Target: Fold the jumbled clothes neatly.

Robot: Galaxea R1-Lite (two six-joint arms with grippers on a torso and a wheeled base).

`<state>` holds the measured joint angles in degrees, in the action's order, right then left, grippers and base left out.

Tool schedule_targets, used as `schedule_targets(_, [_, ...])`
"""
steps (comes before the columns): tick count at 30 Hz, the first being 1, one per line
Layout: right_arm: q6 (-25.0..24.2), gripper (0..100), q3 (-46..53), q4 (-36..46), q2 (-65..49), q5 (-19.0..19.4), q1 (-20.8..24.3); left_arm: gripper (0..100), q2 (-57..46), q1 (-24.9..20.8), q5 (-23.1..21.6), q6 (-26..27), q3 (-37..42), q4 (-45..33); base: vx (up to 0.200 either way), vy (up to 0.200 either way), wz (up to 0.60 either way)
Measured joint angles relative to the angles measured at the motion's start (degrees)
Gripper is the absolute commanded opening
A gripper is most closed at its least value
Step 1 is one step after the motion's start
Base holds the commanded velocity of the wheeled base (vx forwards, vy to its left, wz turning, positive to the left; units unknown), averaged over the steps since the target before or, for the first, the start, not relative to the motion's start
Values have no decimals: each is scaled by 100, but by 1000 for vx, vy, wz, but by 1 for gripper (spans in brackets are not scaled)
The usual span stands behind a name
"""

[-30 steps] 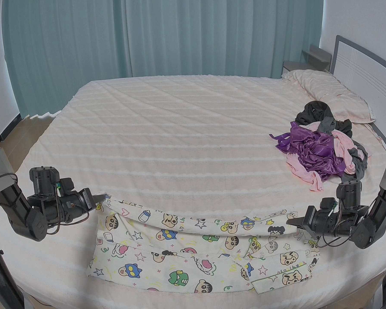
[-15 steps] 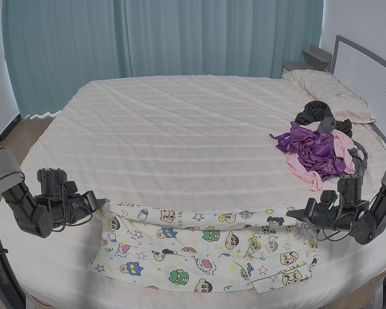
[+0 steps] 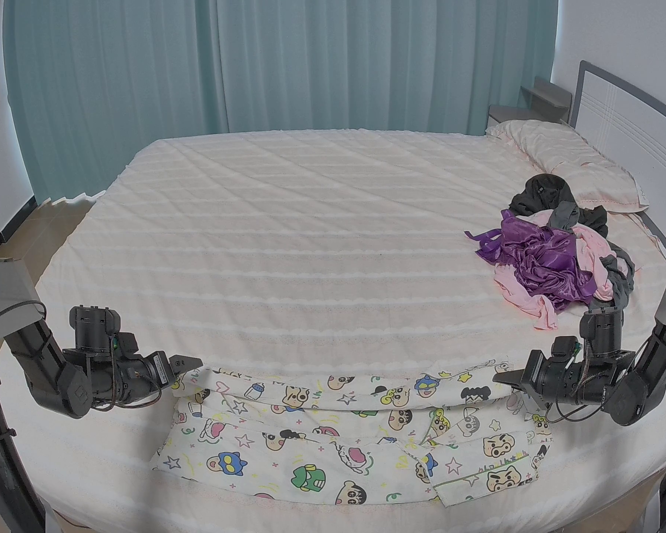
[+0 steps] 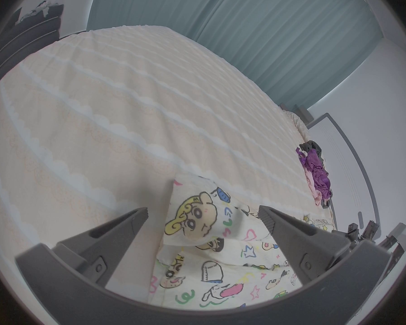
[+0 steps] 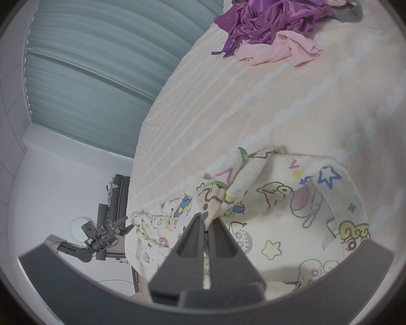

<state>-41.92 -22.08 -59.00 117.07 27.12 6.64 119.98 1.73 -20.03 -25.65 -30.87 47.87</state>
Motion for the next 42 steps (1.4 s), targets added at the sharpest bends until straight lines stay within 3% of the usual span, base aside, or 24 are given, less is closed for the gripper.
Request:
schedule_targets(8, [0, 0, 44, -45, 68, 7, -9, 100, -63, 50, -630, 72, 52, 76, 0, 0, 0])
schedule_targets(15, [0, 0, 48, -44, 93, 7, 13, 100, 56, 427, -1534, 945, -83, 163, 0, 0, 0])
schedule_targets(20, [-4, 0, 55, -39, 105, 9, 32, 100, 183, 573, -2141, 1098, -121, 185, 0, 0, 0])
schedule_targets(34, [-9, 0, 55, -39, 121, 11, 82, 100, 466, 618, -2280, 1134, -378, 271, 0, 0, 0])
schedule_targets(35, [-9, 0, 55, -39, 121, 11, 90, 0, 485, 623, -2316, 1134, -389, 284, 0, 0, 0])
schedule_targets(42, [-9, 0, 56, -44, 121, 9, 101, 0, 590, 645, -2428, 1118, -427, 325, 0, 0, 0])
